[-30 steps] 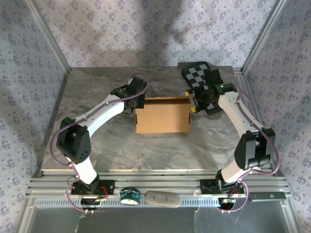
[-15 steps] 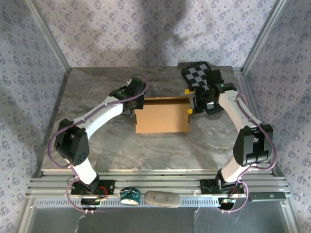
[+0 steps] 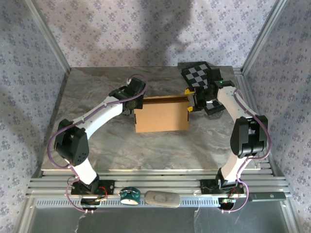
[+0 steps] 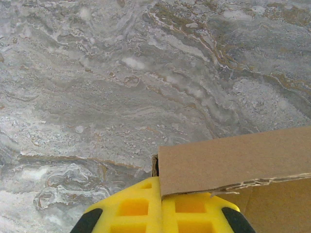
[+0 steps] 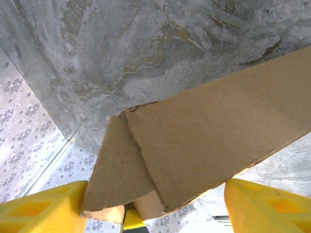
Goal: Fold the paper box
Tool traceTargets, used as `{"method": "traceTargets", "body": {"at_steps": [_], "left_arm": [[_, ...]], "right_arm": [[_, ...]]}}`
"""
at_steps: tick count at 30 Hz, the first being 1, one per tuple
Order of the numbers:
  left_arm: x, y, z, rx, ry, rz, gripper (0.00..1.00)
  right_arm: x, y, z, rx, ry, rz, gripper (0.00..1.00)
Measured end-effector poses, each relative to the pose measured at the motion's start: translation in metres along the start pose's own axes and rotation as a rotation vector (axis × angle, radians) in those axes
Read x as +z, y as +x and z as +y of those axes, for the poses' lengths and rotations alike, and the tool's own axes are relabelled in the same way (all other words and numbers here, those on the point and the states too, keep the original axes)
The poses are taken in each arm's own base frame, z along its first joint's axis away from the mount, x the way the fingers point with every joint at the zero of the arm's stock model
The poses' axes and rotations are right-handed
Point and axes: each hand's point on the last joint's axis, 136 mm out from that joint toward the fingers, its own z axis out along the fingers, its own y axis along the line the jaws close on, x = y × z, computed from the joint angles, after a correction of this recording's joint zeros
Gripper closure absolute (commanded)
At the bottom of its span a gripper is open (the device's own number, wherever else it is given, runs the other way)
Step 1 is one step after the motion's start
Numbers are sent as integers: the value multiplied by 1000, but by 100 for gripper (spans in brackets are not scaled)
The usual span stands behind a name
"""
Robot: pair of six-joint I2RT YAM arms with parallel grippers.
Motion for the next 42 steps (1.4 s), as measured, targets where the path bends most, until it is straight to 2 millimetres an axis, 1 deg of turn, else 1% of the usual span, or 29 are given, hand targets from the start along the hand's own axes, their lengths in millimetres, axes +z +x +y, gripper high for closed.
{"method": "traceTargets", "body": {"at_steps": [3,8,11,17,19,22,27,29,33,39,42], "left_arm": [[0,1,0,1,-2,2,100],[0,1,1,1,-3,0,100],[-1,2,2,1,-3,0,100],[-4,1,1,0,1,-5,97],[-4,1,1,-3,1,-5,100],[-5,1,1,-7,4,-6,100],[-12,0,1,-16,23,-25,100],[-15,-4,0,-22,32,-39,100],[-17,-8,-1,-29,45,-54,95],[-17,-2,0,-42,54,-56,96],[-17,-2,0,-50,62,-63,91]], "right_arm": [[1,1,-3,-3,-4,7,37],[0,2,-5,-5,-5,10,43],[1,3,-6,-7,-8,12,44],[1,3,-7,-11,-12,11,46],[0,3,-7,-14,-13,11,48],[0,4,-8,-16,-14,12,49],[0,6,-8,-21,-15,13,57],[-1,6,-8,-24,-16,12,59],[-1,6,-8,-27,-16,9,60],[-1,7,-8,-33,-15,7,62],[-1,7,-8,-34,-15,4,63]]}}
